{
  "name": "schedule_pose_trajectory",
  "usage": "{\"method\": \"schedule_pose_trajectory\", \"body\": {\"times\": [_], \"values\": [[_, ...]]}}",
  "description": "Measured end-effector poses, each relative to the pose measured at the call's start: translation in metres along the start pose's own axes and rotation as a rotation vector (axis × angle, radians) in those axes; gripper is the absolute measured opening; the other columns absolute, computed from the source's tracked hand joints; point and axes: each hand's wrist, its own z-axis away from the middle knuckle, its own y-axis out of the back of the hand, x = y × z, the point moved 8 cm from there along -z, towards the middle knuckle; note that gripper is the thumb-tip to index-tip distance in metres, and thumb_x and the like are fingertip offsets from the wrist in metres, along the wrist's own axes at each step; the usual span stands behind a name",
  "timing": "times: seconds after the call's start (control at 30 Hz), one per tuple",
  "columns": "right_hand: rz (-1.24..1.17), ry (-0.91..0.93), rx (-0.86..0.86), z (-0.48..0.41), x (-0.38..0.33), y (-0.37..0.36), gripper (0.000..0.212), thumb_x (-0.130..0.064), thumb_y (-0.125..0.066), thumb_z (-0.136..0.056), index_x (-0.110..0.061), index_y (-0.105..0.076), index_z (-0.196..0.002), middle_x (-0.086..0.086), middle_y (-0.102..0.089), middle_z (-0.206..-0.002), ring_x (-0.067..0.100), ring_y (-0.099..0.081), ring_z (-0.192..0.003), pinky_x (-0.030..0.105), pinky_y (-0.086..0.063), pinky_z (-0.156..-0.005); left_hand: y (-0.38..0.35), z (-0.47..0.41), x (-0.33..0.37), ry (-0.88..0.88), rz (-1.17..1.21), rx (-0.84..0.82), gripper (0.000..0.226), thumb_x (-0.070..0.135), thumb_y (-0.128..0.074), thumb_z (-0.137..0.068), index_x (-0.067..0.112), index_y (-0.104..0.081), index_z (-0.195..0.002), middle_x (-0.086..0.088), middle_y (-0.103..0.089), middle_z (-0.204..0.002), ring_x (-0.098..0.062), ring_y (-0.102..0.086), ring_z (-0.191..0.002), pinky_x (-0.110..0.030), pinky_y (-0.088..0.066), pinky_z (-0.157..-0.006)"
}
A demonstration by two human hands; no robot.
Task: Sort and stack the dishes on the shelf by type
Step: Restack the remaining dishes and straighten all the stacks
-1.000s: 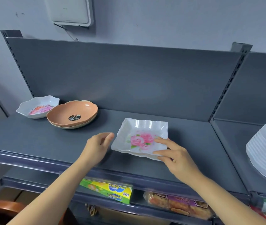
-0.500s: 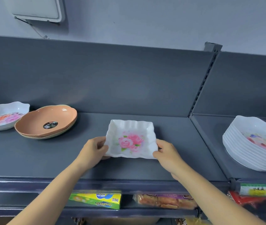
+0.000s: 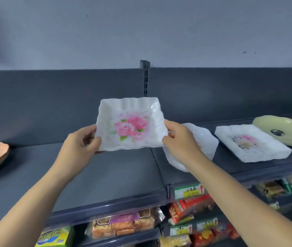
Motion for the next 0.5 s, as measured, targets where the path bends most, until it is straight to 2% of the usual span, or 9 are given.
{"method": "schedule_pose_trajectory", "body": {"times": [0.07,0.13,0.27,0.37,0.43,0.47,0.5], "values": [[-0.008,0.026,0.017,0.007,0.008,0.048,0.042,0.001,-0.043,-0.080,-0.019,-0.065,-0.110,0.004,-0.070,-0.095,0.017,-0.064,-0.079,0.030,-0.048,-0.065,-0.032,-0.003,0.035,-0.037,-0.080,0.013,0.015,0.006,-0.047,-0.086,0.005,-0.061,-0.090,-0.006,-0.043,-0.068,-0.012,-0.034,-0.059,-0.013,-0.032,-0.047],[-0.009,0.039,0.023,0.012,0.023,0.094,0.043,0.002,-0.043,-0.081,-0.021,-0.066,-0.109,-0.004,-0.070,-0.089,0.003,-0.054,-0.059,0.023,-0.040,-0.055,-0.067,-0.006,0.068,-0.067,-0.139,0.002,0.016,0.006,-0.045,-0.086,-0.002,-0.058,-0.091,-0.010,-0.042,-0.067,-0.009,-0.024,-0.052,-0.013,-0.020,-0.041],[-0.016,0.005,0.098,0.018,0.065,0.178,0.036,0.003,-0.041,-0.079,-0.020,-0.066,-0.091,-0.011,-0.059,-0.065,0.005,-0.039,-0.050,0.023,-0.030,-0.053,-0.146,-0.015,0.122,-0.103,-0.142,-0.075,0.014,0.008,-0.045,-0.084,-0.005,-0.052,-0.083,-0.006,-0.033,-0.063,-0.010,-0.019,-0.049,-0.016,-0.018,-0.042],[0.018,-0.046,0.148,0.022,0.098,0.227,0.040,0.004,-0.040,-0.079,-0.018,-0.067,-0.097,-0.011,-0.053,-0.064,0.002,-0.037,-0.039,0.015,-0.025,-0.043,-0.200,-0.023,0.151,-0.106,-0.146,-0.112,0.015,0.007,-0.046,-0.082,-0.005,-0.044,-0.074,-0.005,-0.032,-0.062,-0.011,-0.022,-0.050,-0.020,-0.021,-0.047],[0.027,-0.077,0.175,0.023,0.119,0.255,0.044,0.004,-0.040,-0.079,-0.018,-0.067,-0.105,-0.009,-0.058,-0.073,0.000,-0.044,-0.047,0.018,-0.032,-0.048,-0.231,-0.029,0.167,-0.117,-0.146,-0.135,0.016,0.007,-0.046,-0.082,-0.004,-0.041,-0.072,-0.004,-0.032,-0.061,-0.013,-0.023,-0.050,-0.018,-0.022,-0.046],[0.022,-0.096,0.193,0.022,0.130,0.268,0.045,0.004,-0.040,-0.079,-0.018,-0.067,-0.108,-0.008,-0.062,-0.081,0.000,-0.050,-0.057,0.022,-0.038,-0.055,-0.246,-0.031,0.175,-0.120,-0.141,-0.145,0.017,0.006,-0.047,-0.082,-0.002,-0.039,-0.069,-0.003,-0.031,-0.061,-0.014,-0.023,-0.050,-0.018,-0.022,-0.046],[0.024,-0.118,0.210,0.020,0.142,0.279,0.044,0.003,-0.040,-0.079,-0.015,-0.067,-0.109,-0.005,-0.064,-0.087,0.008,-0.055,-0.069,0.028,-0.040,-0.061,-0.259,-0.033,0.182,-0.127,-0.138,-0.152,0.020,0.006,-0.047,-0.081,0.001,-0.036,-0.065,-0.002,-0.029,-0.059,-0.014,-0.022,-0.051,-0.018,-0.021,-0.045]]}}
